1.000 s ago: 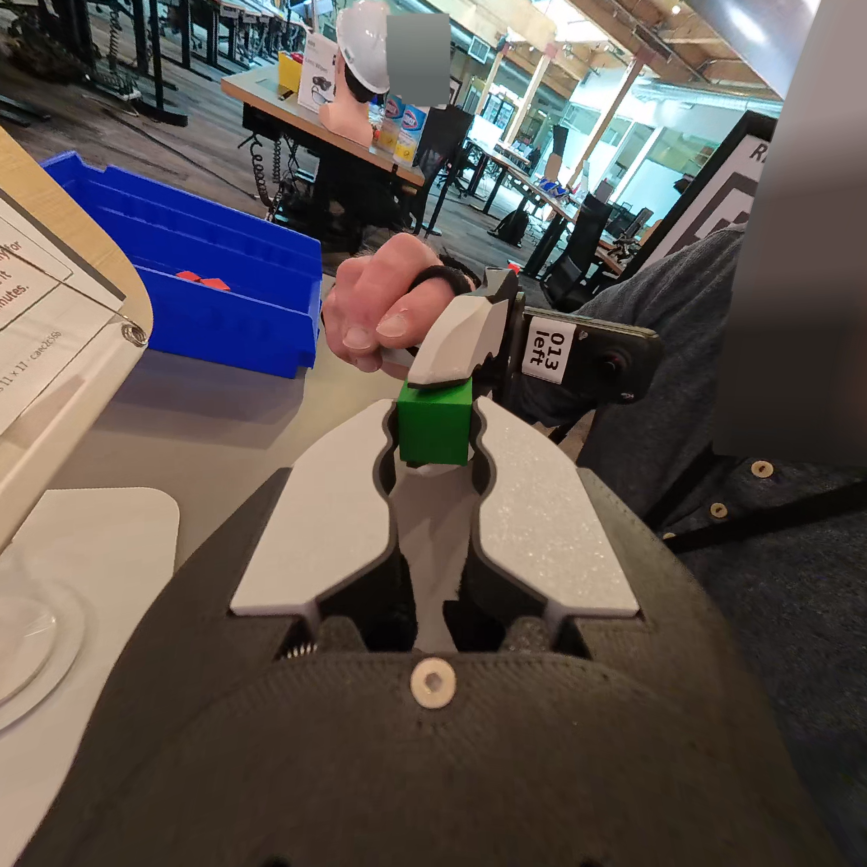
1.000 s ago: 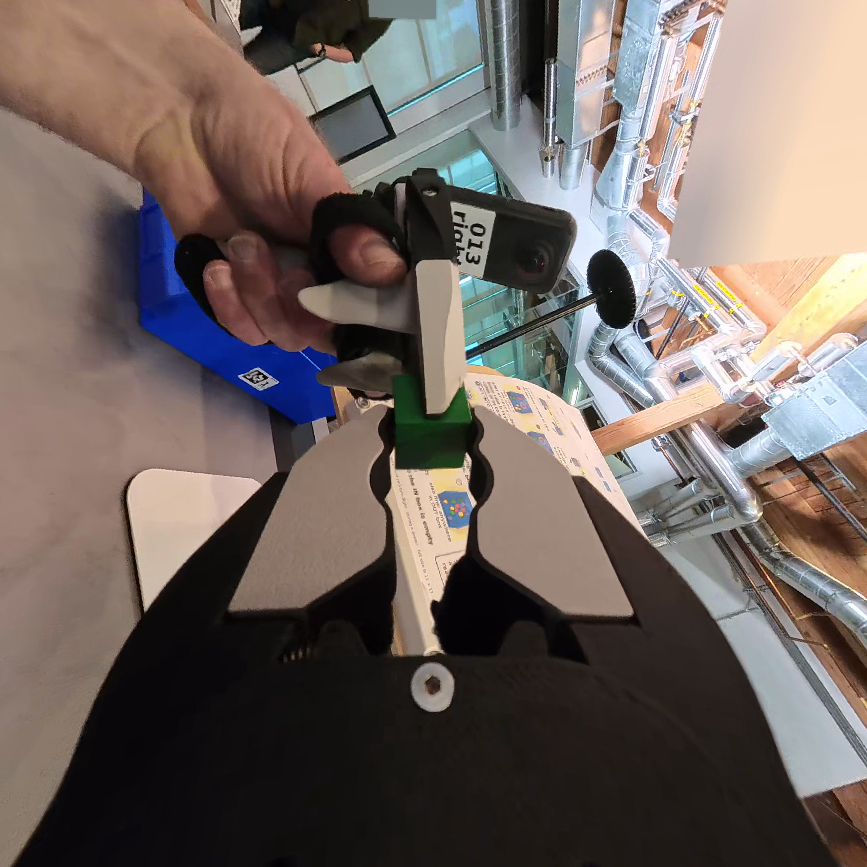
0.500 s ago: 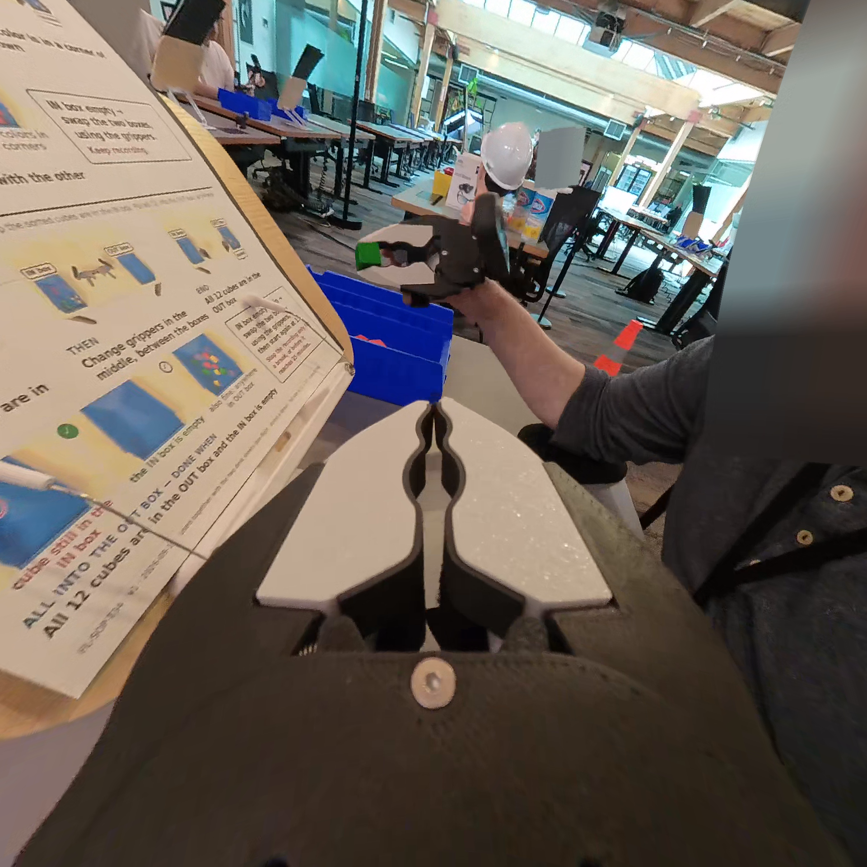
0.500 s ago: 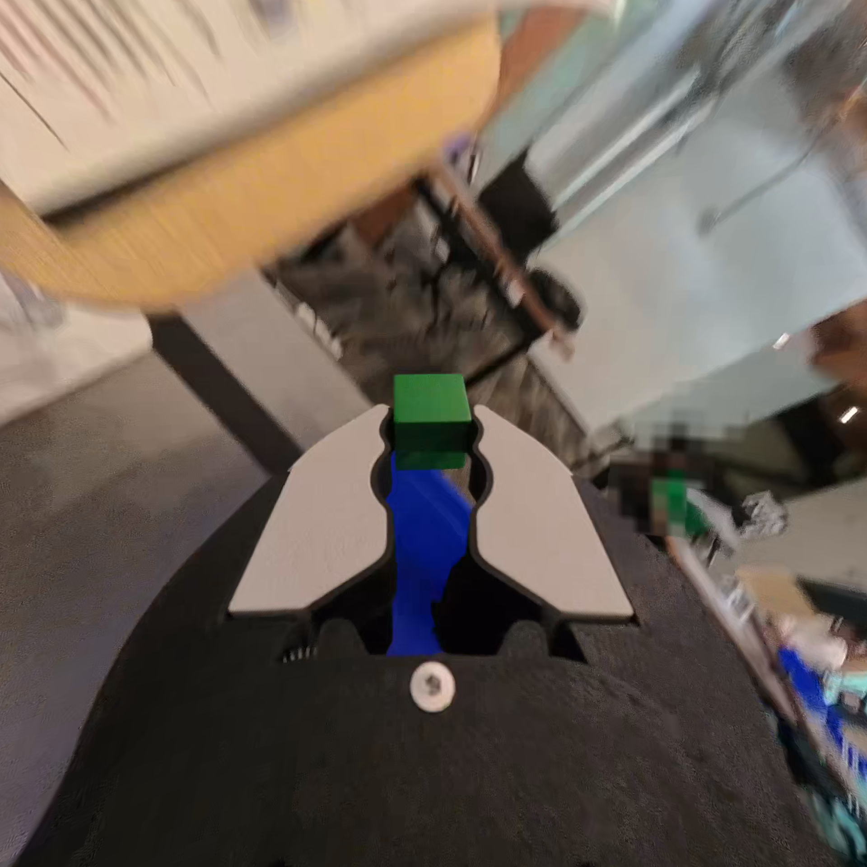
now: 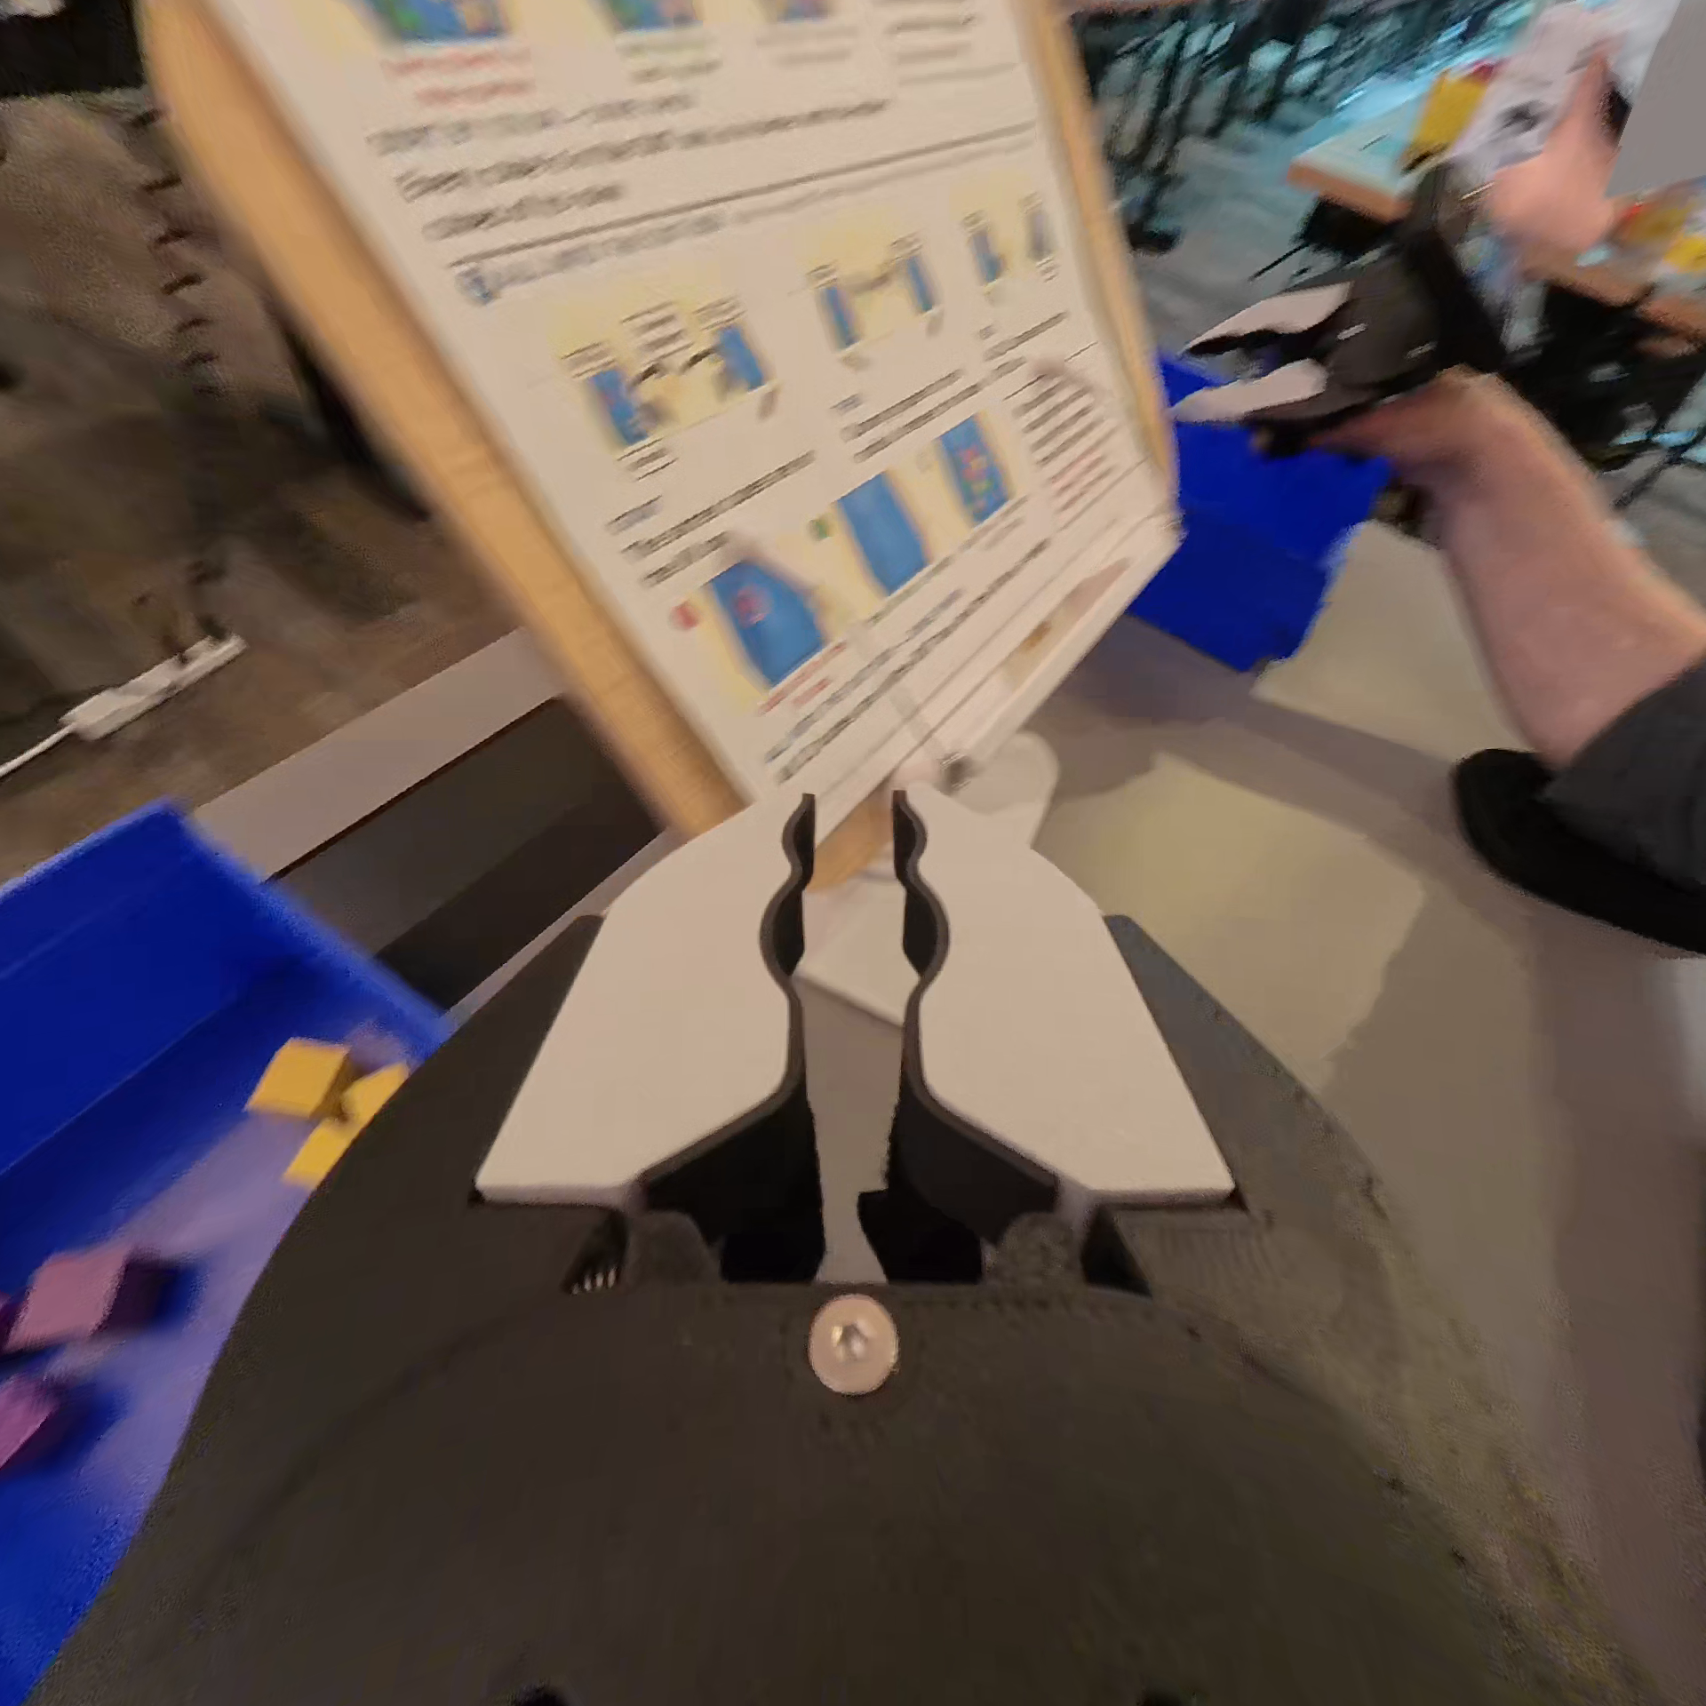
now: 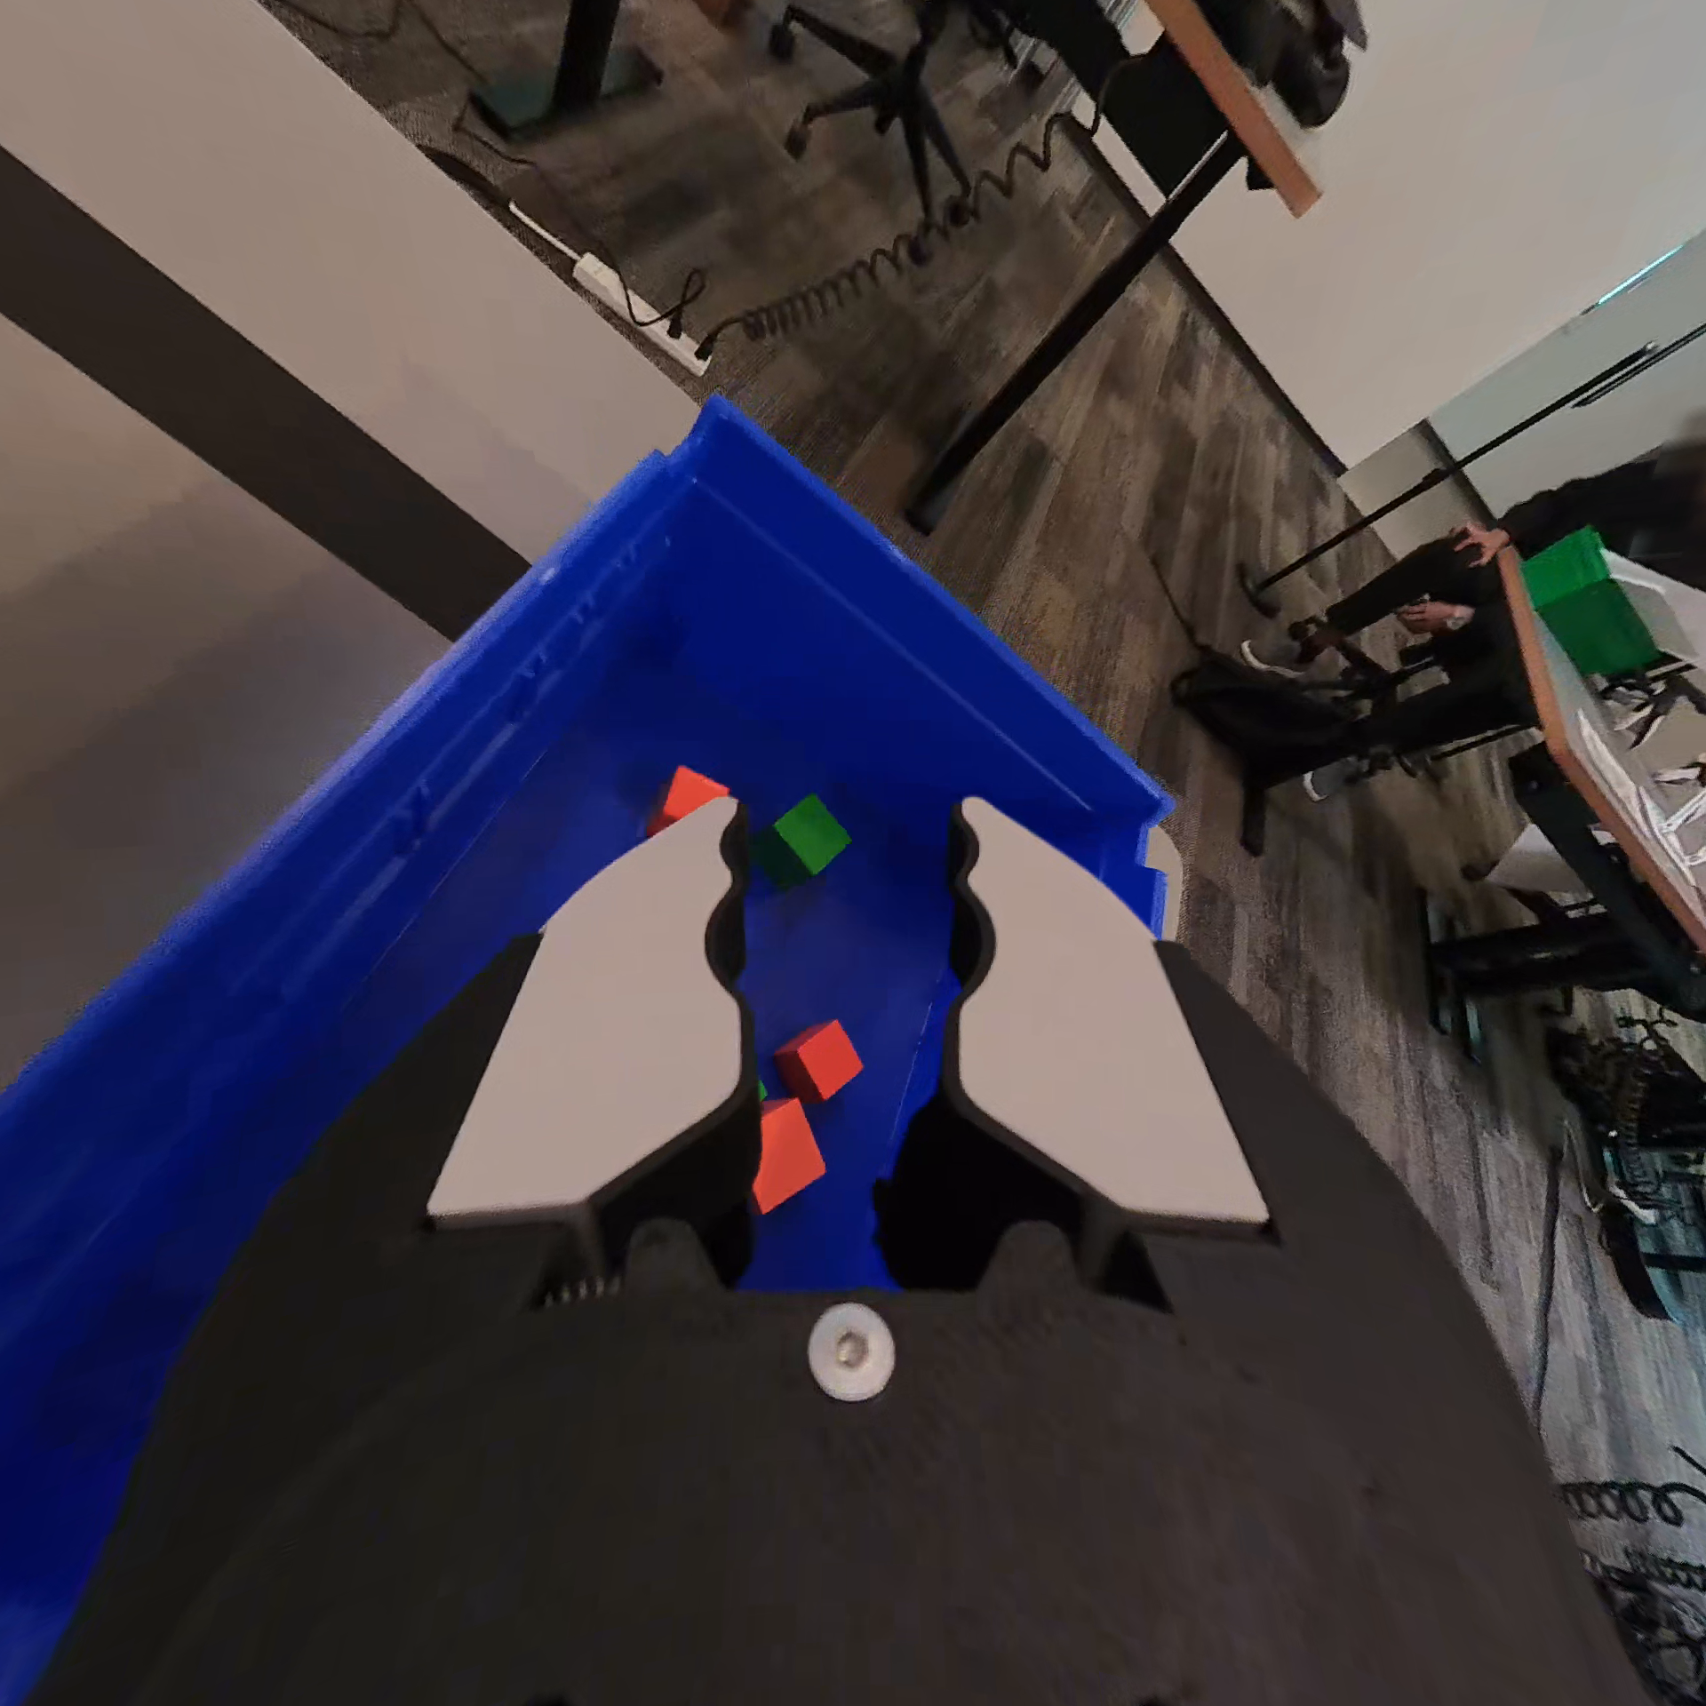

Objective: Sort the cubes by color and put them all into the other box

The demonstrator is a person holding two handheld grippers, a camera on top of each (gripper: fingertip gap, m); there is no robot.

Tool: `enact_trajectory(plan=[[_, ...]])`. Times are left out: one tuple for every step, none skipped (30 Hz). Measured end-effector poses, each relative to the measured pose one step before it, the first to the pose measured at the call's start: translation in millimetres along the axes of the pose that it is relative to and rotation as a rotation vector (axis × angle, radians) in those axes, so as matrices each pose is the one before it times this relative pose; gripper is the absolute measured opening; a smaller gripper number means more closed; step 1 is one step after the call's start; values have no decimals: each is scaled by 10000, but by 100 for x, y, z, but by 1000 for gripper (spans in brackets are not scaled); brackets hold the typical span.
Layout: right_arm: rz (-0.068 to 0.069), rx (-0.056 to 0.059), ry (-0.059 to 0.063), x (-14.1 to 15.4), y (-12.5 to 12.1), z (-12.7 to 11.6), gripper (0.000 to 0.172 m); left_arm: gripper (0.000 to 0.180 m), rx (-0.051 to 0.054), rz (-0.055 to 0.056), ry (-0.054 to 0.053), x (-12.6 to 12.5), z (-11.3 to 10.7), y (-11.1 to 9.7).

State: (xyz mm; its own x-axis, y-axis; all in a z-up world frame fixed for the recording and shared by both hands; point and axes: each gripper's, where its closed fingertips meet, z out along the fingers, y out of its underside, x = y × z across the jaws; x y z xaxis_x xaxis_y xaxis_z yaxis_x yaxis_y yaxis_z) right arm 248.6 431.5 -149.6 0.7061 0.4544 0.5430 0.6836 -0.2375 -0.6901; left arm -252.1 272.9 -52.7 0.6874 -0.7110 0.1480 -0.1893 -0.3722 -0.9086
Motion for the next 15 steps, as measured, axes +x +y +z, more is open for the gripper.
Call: enact_trajectory(plan=[[-76, 29, -17, -160, -228, -70, 40, 20, -328, -75, -575, -1494, -557, 718], [-113, 2, -15, -201, -180, -23, 39, 26, -366, -62, -641, -1617, -466, 845], [-138, -18, 20, -181, -156, 12, 38, 29, -425, -42, -559, -1547, -317, 1025], [-147, -18, 69, -114, -179, 31, 38, 32, -547, -86, -543, -1568, -169, 1262], [-115, 0, 110, -44, -200, 34, 37, 35, -648, -105, -702, -1847, -24, 1434], [-84, 9, 22, -184, -194, 47, 36, 37, -630, -65, -705, -1834, 163, 1466], [-84, 10, -107, -372, -189, 49, 37, 39, -559, -80, -428, -1406, 389, 1393], [-84, 10, -78, -315, -165, 60, 37, 40, -538, -140, -281, -1199, 524, 1307], [-70, 4, -19, -222, -153, 58, 36, 41, -499, -162, -407, -1315, 566, 1165], [-59, 14, -20, -182, -145, 56, 36, 42, -437, -118, -378, -1148, 609, 1026], [-43, 19, -43, -196, -123, 52, 36, 45, -526, -60, -243, -833, 649, 1122], [-25, 10, -47, -180, -81, 70, 36, 50, -669, -106, -343, -900, 615, 1263], [-22, -8, -12, -114, -37, 60, 36, 53, -724, -192, -481, -1047, 623, 1285], [-23, -9, -8, -89, -23, 64, 36, 54, -589, -169, -198, -578, 697, 1037], [-15, -4, -36, -125, -22, 66, 36, 53, -312, -118, 181, 38, 721, 572]])
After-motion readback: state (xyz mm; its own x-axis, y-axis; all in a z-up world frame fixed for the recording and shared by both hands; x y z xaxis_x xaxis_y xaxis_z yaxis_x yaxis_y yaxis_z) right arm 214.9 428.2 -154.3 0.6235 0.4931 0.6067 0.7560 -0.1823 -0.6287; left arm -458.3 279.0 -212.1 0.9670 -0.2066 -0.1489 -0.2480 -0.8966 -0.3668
